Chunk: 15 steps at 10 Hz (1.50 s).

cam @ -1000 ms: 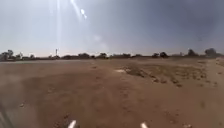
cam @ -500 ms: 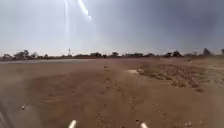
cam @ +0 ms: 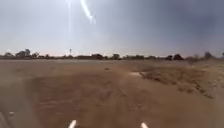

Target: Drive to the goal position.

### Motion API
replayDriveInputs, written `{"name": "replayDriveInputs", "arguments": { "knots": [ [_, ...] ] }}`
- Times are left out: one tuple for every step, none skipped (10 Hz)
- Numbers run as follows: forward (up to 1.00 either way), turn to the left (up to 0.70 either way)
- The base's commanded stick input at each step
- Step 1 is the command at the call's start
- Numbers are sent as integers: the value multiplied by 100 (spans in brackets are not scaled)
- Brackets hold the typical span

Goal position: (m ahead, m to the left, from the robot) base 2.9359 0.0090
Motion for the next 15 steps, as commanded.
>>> {"name": "replayDriveInputs", "arguments": {
  "knots": [
    [50,0],
    [50,0],
    [50,0],
    [50,0],
    [50,0],
    [50,0],
    [50,0],
    [50,0],
    [50,0],
    [50,0],
    [50,0],
    [50,0],
    [50,13],
    [50,50],
    [50,50]
  ]
}}
